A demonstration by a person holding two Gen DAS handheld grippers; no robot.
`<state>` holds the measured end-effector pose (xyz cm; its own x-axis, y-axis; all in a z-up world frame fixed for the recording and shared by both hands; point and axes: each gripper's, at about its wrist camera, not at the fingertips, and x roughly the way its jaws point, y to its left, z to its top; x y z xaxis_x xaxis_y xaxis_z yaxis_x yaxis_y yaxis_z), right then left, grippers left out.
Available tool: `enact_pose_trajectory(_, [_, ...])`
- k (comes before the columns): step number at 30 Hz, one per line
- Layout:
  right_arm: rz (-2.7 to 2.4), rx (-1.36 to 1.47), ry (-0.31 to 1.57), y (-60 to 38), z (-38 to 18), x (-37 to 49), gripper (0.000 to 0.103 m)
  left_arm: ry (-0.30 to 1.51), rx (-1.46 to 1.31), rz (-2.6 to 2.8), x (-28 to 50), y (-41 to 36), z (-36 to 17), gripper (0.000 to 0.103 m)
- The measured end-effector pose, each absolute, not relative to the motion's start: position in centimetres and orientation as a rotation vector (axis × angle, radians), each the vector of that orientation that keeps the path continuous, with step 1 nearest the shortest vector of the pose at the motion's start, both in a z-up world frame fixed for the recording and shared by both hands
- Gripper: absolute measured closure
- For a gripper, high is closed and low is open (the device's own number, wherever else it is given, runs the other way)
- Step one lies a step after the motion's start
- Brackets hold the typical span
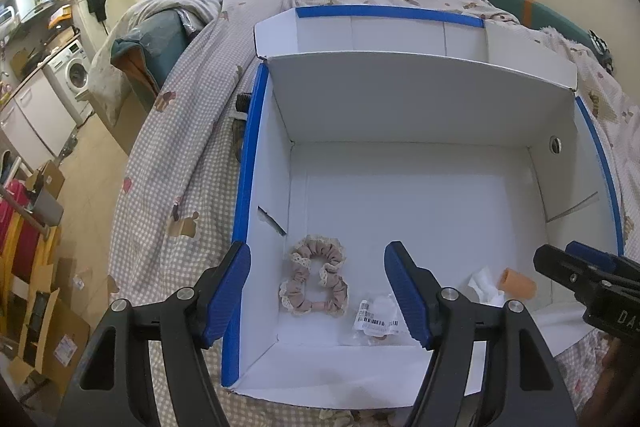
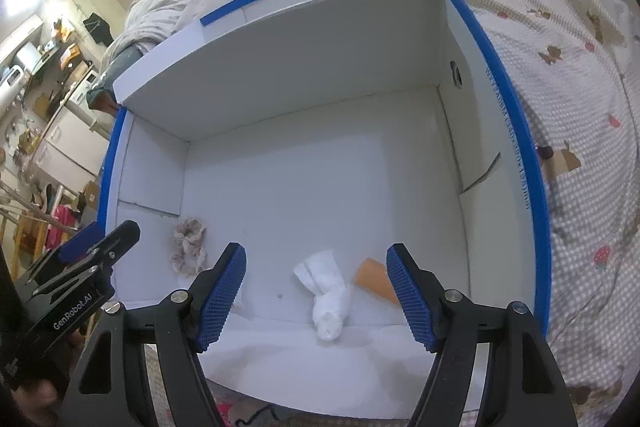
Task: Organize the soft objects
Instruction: 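Withdraw both open tools from the box toward the items on the bed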
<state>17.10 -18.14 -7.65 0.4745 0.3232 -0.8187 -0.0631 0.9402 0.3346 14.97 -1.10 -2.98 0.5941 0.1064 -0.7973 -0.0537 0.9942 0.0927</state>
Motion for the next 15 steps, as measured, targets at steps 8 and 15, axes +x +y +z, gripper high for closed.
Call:
enact_pose_trajectory(8, [0.239, 0.282, 1.053, -18.3, -7.6, 16.9, 0.026, 0.909, 0.068, 0.099, 13.9, -0.8, -2.2, 0.036])
enact_pose_trajectory(15, [0.295, 0.329, 1.050, -18.9, -6.5, 15.1, 0.026, 0.871, 0.060, 0.108, 11.6, 0.4, -0.4, 0.036])
